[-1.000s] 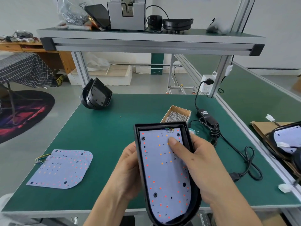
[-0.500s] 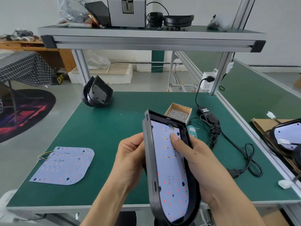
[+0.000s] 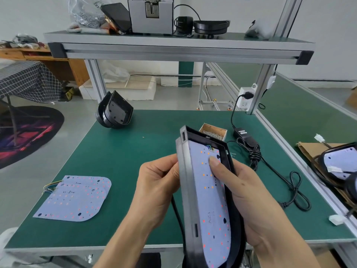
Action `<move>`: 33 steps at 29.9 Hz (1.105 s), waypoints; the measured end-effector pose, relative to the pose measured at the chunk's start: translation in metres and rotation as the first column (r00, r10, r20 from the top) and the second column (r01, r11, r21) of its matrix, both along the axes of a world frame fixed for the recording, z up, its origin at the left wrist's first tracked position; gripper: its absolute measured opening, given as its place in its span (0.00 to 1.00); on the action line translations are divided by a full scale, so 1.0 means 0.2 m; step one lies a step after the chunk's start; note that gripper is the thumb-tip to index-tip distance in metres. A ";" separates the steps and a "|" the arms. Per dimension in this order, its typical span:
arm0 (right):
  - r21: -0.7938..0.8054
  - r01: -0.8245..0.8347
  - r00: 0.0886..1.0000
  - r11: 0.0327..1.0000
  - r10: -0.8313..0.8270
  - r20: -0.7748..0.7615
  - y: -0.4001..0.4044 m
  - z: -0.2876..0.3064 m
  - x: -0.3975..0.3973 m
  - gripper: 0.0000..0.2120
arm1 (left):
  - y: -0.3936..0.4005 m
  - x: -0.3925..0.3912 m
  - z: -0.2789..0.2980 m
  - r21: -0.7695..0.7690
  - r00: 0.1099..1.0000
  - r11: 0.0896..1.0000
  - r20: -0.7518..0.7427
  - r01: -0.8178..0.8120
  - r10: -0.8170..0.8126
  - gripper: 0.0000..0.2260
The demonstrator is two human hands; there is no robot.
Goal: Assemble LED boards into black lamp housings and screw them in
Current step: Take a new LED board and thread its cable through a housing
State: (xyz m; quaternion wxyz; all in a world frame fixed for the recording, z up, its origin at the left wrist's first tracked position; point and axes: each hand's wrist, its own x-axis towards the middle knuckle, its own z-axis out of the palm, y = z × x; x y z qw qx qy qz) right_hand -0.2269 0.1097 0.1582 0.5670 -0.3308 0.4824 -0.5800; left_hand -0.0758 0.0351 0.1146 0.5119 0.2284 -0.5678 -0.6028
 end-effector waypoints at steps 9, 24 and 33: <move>0.031 -0.033 0.998 0.999 0.031 0.052 0.01 0.00 0.03 0.17 | 0.01 0.01 -0.02 -0.283 0.981 0.945 0.055 -0.162 0.184 0.17; 0.029 -0.024 0.996 0.999 0.022 0.083 0.01 0.02 0.00 0.19 | -0.04 -0.02 0.01 -0.599 0.859 0.745 0.175 -0.295 0.481 0.13; -0.023 -0.050 0.992 0.998 0.053 0.118 0.02 0.05 0.05 0.17 | 0.00 -0.03 0.07 -0.650 0.813 0.605 -0.033 -0.460 0.582 0.29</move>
